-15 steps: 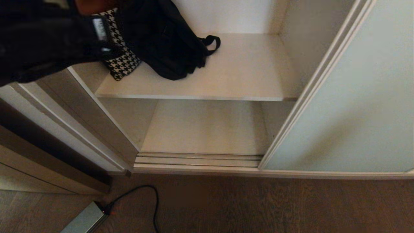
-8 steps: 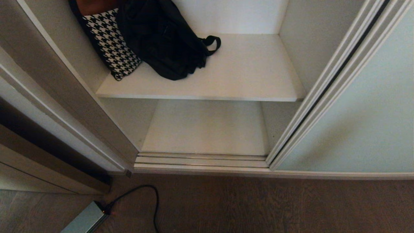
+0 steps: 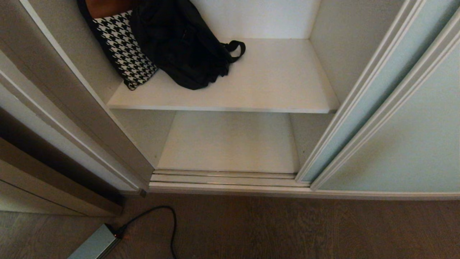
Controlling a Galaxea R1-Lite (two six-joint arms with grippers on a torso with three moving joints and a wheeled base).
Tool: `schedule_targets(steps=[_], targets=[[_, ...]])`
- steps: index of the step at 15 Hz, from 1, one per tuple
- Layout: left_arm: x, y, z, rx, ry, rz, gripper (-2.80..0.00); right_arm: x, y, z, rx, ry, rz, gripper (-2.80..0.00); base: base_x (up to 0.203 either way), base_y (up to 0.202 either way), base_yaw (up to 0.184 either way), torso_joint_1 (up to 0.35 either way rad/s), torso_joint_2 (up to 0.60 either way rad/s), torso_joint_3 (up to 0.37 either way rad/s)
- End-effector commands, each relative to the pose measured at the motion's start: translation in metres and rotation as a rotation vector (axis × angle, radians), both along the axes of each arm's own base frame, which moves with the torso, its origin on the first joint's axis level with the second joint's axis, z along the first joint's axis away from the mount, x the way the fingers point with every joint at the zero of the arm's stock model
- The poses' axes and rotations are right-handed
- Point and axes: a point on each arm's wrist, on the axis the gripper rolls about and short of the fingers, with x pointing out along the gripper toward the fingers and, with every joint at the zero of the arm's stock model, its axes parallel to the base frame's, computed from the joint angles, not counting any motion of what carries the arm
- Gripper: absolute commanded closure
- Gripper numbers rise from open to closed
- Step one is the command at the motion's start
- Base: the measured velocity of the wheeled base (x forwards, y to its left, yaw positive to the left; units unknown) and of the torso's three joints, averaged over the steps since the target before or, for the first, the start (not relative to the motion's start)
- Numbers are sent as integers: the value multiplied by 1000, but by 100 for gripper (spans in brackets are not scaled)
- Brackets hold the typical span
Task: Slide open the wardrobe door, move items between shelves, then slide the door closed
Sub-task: Open the door
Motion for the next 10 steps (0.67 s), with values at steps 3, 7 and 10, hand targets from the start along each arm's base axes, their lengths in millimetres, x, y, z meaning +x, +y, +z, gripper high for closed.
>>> schedule_targets(steps=[3,7,10], targets=[[-19,-7,-49,159,-27,-278,0,0,0,0,1,-2,0,0,0,0,0,0,0,0],[-14,-12,-74,18,151,-531,0,0,0,0,1,-2,-1,0,0,0,0,0,0,0],[-14,-12,-73,18,145,-529,0,0,0,0,1,-2,1,0,0,0,0,0,0,0]])
